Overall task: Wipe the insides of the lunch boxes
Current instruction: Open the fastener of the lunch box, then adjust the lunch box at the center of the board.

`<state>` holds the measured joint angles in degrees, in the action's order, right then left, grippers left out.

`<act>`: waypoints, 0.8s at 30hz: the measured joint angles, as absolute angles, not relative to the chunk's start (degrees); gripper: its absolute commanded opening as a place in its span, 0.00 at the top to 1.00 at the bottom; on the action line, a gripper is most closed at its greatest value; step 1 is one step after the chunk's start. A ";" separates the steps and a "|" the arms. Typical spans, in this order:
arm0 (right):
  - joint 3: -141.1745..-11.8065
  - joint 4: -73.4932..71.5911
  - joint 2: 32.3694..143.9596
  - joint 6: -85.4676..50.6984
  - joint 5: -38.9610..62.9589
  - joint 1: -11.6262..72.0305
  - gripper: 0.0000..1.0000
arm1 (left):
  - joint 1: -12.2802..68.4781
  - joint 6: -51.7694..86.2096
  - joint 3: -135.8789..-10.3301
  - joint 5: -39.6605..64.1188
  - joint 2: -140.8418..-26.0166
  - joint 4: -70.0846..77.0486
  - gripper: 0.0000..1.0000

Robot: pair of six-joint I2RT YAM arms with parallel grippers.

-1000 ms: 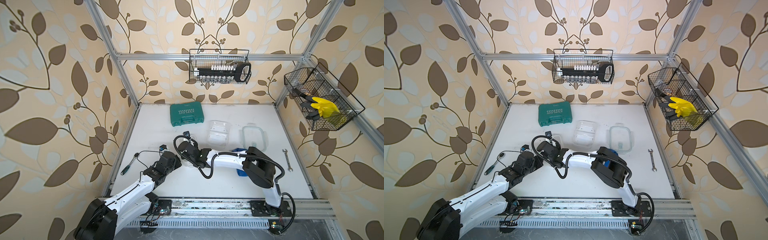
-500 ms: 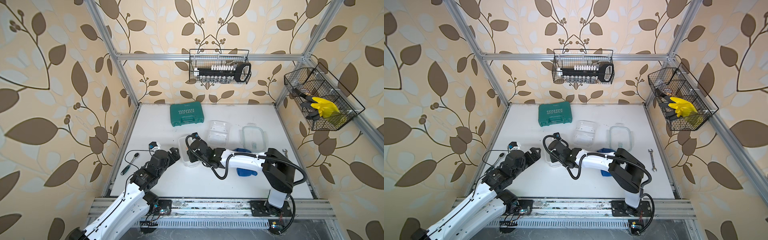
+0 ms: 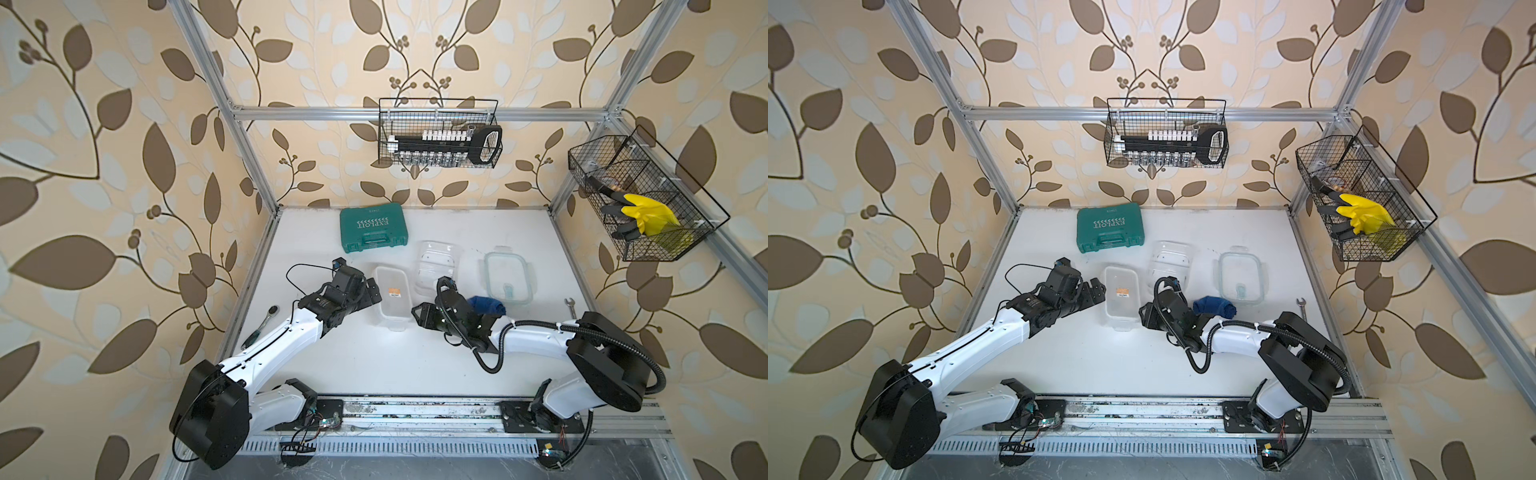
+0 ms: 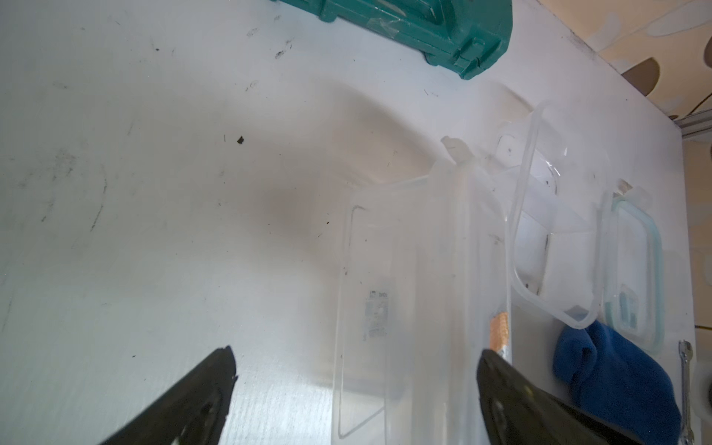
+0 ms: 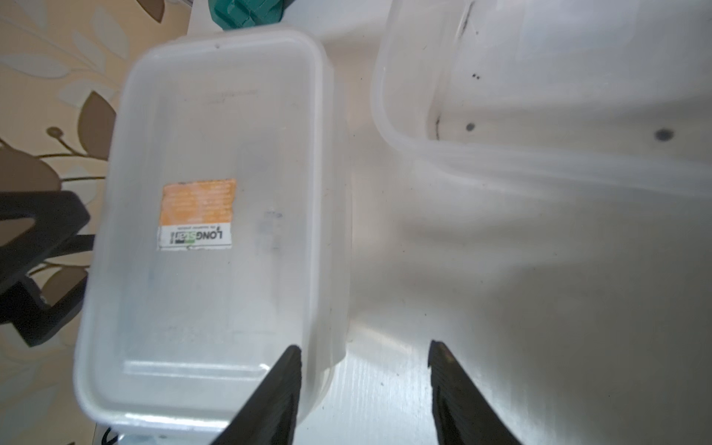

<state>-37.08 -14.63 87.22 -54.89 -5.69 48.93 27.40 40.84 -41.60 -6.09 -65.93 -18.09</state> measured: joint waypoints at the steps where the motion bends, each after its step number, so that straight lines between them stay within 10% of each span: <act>1: -37.32 -14.85 87.09 -55.05 -5.69 49.21 0.44 | 27.40 40.56 -41.60 -6.13 -65.39 -17.87 0.01; 24: -34.94 -27.83 91.98 -62.52 -5.78 49.82 0.42 | 26.52 33.01 -47.51 -6.09 -73.71 -15.44 0.01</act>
